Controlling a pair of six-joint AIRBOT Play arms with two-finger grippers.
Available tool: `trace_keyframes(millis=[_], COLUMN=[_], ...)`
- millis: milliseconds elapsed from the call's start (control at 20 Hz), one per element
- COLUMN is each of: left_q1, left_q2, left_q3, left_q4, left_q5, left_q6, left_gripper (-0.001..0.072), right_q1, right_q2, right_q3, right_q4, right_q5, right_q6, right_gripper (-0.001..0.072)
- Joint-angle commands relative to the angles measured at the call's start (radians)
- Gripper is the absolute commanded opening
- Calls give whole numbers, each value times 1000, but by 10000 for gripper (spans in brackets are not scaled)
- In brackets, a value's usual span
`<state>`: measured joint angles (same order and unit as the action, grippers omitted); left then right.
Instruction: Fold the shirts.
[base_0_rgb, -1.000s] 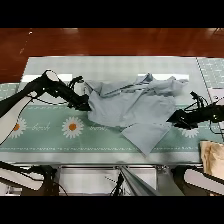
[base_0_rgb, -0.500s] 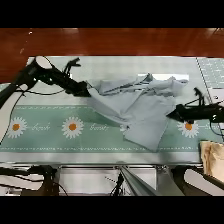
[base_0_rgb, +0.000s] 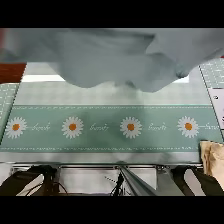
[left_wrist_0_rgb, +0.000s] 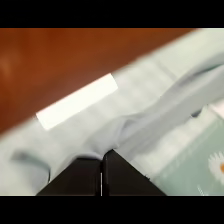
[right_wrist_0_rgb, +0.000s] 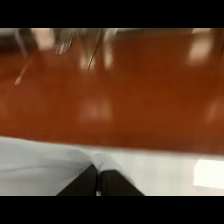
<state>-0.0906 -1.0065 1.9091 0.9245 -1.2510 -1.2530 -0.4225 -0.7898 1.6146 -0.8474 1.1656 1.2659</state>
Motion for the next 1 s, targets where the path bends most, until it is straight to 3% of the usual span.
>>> trace_keyframes(millis=[0,200,400,500,800,950], left_q1=[5,5,5,5,5,5], left_q2=[192,306,282,247,179,94], left_q3=[138,137,137,130,-161,-333], left_q4=[161,209,225,257,315,344], left_q5=[-2,-181,-496,-591,-577,-420], left_q6=[-89,-201,-284,-313,-290,-212], left_gripper=[22,22,22,22,22,23], right_q1=[0,0,0,1,1,114], right_q2=[34,34,21,-19,-187,-350], right_q3=[288,417,423,421,247,202], right_q4=[-153,-202,-272,-296,-279,-409], right_q5=[45,276,542,678,687,649], right_q6=[127,187,172,204,180,163], right_gripper=[12,12,12,11,11,11])
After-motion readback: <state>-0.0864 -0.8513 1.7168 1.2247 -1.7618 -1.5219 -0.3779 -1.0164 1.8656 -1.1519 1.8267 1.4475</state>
